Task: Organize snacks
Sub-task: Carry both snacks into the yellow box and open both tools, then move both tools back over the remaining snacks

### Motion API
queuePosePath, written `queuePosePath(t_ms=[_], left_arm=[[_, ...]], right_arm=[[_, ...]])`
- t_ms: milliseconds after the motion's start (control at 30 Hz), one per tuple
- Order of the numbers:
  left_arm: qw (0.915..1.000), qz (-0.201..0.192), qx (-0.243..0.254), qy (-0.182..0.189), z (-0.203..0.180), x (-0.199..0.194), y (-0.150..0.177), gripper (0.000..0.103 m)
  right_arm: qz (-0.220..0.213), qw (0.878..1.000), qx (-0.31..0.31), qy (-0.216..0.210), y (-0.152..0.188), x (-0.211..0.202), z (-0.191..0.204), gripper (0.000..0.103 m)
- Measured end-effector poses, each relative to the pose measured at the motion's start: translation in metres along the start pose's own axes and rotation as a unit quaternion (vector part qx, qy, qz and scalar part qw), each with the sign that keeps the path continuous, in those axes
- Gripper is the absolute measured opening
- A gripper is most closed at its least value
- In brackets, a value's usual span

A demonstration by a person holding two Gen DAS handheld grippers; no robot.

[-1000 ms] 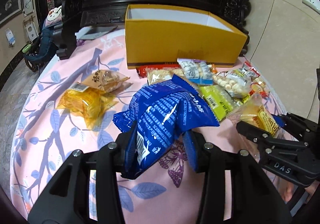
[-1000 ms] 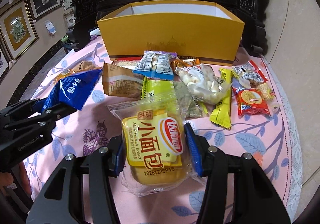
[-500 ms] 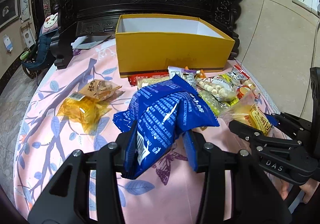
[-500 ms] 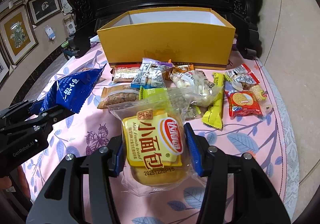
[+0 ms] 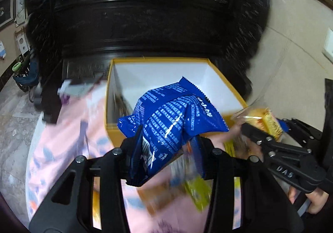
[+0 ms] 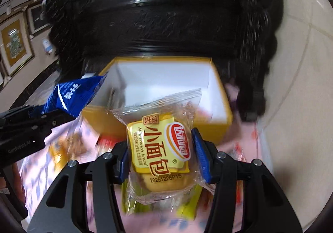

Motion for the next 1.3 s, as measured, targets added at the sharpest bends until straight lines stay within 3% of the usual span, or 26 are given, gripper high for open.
queuePosePath(t_ms=[133, 300, 333, 367, 467, 600, 833, 1067, 1167, 1300], left_arm=[[0.9996, 0.018, -0.014, -0.015, 0.011, 0.039, -0.038, 0.043], [0.9987, 0.046, -0.014, -0.015, 0.015, 0.081, -0.050, 0.047], [0.9988, 0.044, -0.013, -0.017, 0.017, 0.084, -0.050, 0.055], [0.9990, 0.038, -0.013, -0.022, 0.018, 0.086, -0.052, 0.072], [0.9993, 0.014, -0.004, -0.034, 0.019, 0.084, -0.055, 0.080], [0.9992, 0.005, 0.006, -0.040, 0.022, 0.080, -0.057, 0.082], [0.9997, -0.014, -0.003, -0.020, 0.029, 0.044, -0.048, 0.083], [0.9997, -0.019, 0.005, -0.013, 0.034, 0.001, 0.011, 0.087], [0.9999, -0.012, 0.003, -0.009, 0.034, -0.008, 0.052, 0.090], [0.9999, -0.005, -0.003, -0.011, 0.034, -0.016, 0.107, 0.097]], right_arm=[[0.013, 0.999, 0.030, -0.008, -0.043, 0.041, -0.016, 0.053], [0.035, 0.998, 0.050, -0.014, -0.058, 0.092, -0.027, 0.054], [0.045, 0.998, 0.050, -0.007, -0.058, 0.104, -0.029, 0.055], [0.059, 0.997, 0.050, 0.001, -0.057, 0.114, -0.030, 0.055], [0.083, 0.995, 0.045, 0.013, -0.052, 0.135, -0.031, 0.055], [0.077, 0.996, 0.035, 0.030, -0.050, 0.141, -0.032, 0.068], [0.055, 0.998, 0.031, 0.015, -0.058, 0.114, -0.026, 0.068], [0.024, 1.000, 0.000, -0.013, -0.034, 0.050, -0.010, 0.071], [0.029, 0.999, -0.013, -0.024, 0.003, 0.026, 0.000, 0.071], [0.060, 0.997, -0.016, -0.047, 0.081, 0.003, 0.018, 0.072]])
Point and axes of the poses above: each gripper's, at about its wrist camera, not at the fingertips, and x roughly the way its jaws point, z to its left, y to its underside, the point moved 6 cm from there along x, roughly the way its jaws point, and after that the axes turned 3 degrees about -x, right-handed, at the moved point
